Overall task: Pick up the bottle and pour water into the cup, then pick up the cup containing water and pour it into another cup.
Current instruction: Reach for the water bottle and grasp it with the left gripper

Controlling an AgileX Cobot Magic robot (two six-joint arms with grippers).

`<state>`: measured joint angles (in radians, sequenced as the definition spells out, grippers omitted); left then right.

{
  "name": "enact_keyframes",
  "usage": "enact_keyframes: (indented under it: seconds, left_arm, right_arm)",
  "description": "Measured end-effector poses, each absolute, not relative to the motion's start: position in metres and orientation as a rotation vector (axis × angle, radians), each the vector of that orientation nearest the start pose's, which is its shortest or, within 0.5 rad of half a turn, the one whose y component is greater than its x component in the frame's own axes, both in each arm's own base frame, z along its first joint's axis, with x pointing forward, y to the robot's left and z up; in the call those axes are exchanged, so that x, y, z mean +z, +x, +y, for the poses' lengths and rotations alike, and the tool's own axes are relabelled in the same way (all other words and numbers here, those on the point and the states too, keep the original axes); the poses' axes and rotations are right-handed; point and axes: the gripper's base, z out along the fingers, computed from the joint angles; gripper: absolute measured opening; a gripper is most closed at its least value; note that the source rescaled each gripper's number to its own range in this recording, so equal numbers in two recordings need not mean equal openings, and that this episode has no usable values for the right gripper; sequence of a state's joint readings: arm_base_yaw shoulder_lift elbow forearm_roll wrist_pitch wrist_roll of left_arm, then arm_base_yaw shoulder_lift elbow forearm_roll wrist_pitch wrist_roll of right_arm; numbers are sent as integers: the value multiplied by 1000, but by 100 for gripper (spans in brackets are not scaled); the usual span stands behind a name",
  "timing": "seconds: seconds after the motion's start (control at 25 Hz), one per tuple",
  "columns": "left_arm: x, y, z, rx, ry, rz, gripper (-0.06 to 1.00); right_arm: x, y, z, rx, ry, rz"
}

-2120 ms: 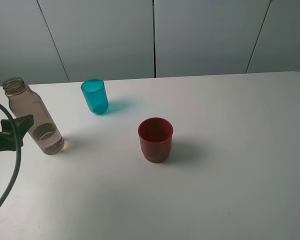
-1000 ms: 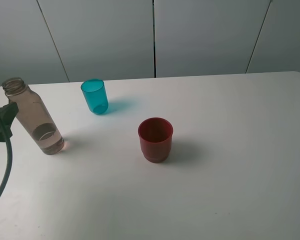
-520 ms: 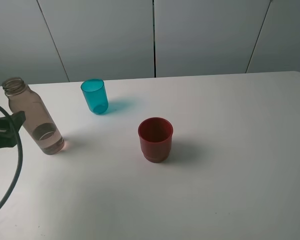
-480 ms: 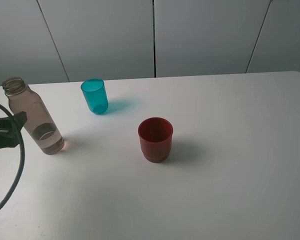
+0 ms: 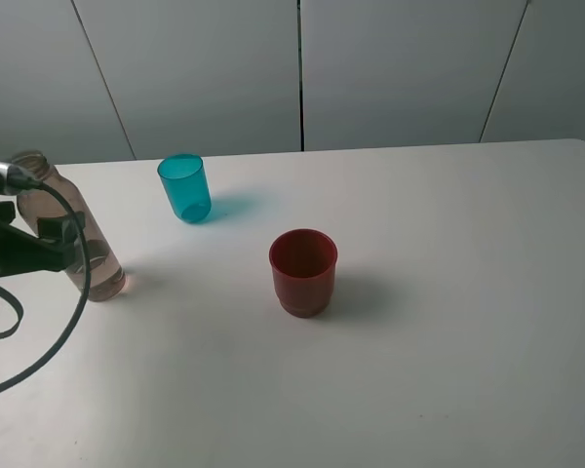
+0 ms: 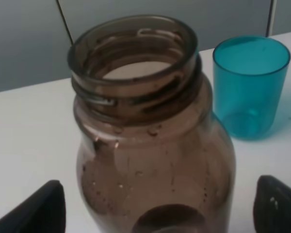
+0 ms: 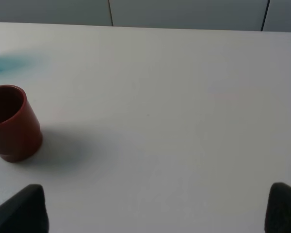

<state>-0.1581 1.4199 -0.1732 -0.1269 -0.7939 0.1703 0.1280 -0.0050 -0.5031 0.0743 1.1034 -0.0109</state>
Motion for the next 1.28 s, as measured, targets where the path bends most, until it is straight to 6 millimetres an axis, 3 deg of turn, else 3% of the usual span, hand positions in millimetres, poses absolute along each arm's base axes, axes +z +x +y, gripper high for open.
enact_keyframes:
  seconds: [1.12,1.16,1.2,1.24,1.28]
  left_arm:
    - [106,244,-34,13,211,1953,94]
    - [106,246,-35,1,206,1947,90]
    - [108,248,-35,-11,195,1938,80]
    - [108,250,-36,-19,187,1933,56]
    - [108,250,-36,-29,176,1928,22]
  right_arm:
    - [275,-9,5,161,-150,2075]
    - [275,-9,5,161,-150,2075]
    - [275,-9,5,161,-150,2075]
    - [275,-9,5,161,-150,2075]
    - [275,-9,5,161,-150,2075]
